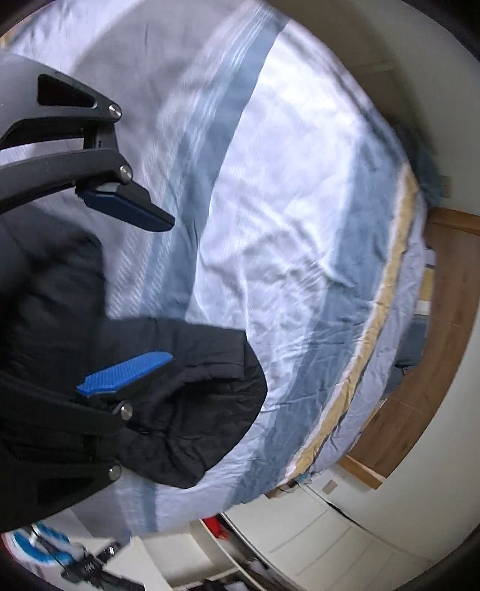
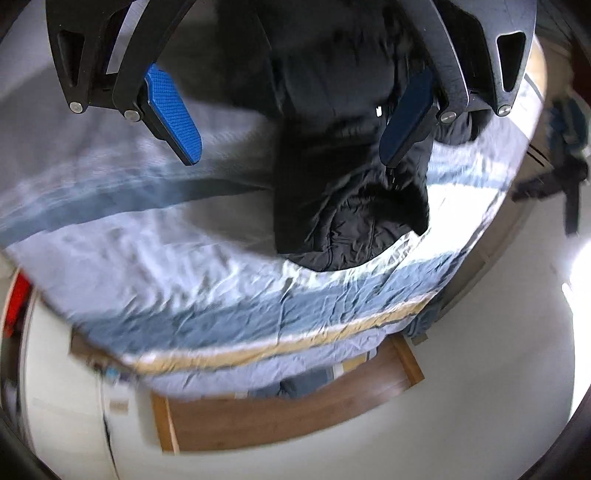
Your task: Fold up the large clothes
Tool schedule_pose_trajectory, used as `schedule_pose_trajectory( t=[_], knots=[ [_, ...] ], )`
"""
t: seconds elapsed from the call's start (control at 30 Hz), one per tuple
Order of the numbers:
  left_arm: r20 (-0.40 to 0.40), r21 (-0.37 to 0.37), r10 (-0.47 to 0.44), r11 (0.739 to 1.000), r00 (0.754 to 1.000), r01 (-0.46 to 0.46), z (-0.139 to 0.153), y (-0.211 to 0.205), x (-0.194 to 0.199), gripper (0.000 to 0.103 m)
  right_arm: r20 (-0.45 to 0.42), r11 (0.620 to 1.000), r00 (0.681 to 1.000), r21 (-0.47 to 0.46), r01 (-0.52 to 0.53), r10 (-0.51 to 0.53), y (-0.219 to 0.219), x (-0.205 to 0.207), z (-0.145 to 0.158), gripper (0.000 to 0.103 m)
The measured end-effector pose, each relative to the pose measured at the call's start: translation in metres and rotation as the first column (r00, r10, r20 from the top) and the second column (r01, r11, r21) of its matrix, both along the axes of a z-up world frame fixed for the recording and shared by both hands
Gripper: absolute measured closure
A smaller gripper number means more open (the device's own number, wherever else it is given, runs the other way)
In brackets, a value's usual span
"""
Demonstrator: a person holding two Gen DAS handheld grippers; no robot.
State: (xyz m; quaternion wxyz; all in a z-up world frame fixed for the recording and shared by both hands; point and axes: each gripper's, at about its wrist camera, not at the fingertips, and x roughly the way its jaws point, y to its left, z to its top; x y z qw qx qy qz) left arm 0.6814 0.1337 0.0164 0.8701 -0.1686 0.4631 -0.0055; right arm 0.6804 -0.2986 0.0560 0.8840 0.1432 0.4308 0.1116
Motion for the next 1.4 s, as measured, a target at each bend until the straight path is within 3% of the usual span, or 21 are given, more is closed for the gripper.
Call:
schedule_pose_trajectory(
  t=[0.27,0.4,0.57,0.6,0.63,0.67,0.73,0.87,0.93,1.13,1.4],
  knots=[
    [0.003,-0.209,0.013,0.978,1.000,-0.012,-0.084,-0.024,0.078,0.037,-0.069,0.992,0.998,0.124,0.013,-0.005,0.018,0.091,-0.083,0.007],
    [0.017,-0.283,0.008,0.959,1.000,-0.003,-0.109,-0.033,0.100,0.037,-0.061,0.979,0.998,0.204,0.027,-0.015,0.020,0.117,-0.100,0.007],
    [-0.020,-0.374,-0.039,0.927,0.999,0.029,-0.140,-0.048,0.117,0.037,-0.065,0.974,0.998,0.226,0.004,0.011,0.035,0.140,-0.115,0.008],
    [-0.027,-0.372,-0.050,0.928,0.998,0.036,-0.144,-0.052,0.118,0.037,-0.068,0.976,0.997,0.216,-0.005,0.020,0.038,0.144,-0.117,0.009],
    [-0.028,-0.361,-0.058,0.931,0.998,0.044,-0.146,-0.055,0.118,0.037,-0.072,0.980,0.997,0.201,-0.015,0.030,0.042,0.146,-0.119,0.018],
    [-0.023,-0.348,-0.066,0.936,0.998,0.054,-0.146,-0.058,0.118,0.039,-0.076,0.983,0.996,0.181,-0.027,0.041,0.047,0.148,-0.121,0.031],
    [-0.018,-0.331,-0.077,0.941,0.997,0.067,-0.144,-0.063,0.118,0.041,-0.084,0.986,0.995,0.165,-0.036,0.050,0.051,0.149,-0.121,0.043],
    [-0.012,-0.304,-0.097,0.948,0.995,0.088,-0.130,-0.070,0.112,0.079,-0.072,0.990,0.995,0.124,-0.066,0.075,0.057,0.142,-0.110,0.070],
    [0.000,-0.276,-0.112,0.955,0.994,0.108,-0.119,-0.075,0.105,0.088,-0.053,0.991,0.993,0.094,-0.096,0.102,0.062,0.133,-0.099,0.076],
    [0.052,-0.245,-0.146,0.957,0.988,0.155,-0.076,-0.078,0.055,0.093,0.013,0.979,0.979,-0.017,-0.203,0.204,0.080,0.083,-0.052,0.080],
    [0.104,-0.206,-0.172,0.960,0.980,0.191,-0.024,-0.068,-0.057,0.094,0.108,0.948,0.943,-0.093,-0.305,0.314,0.096,-0.026,0.010,0.081]
  ],
)
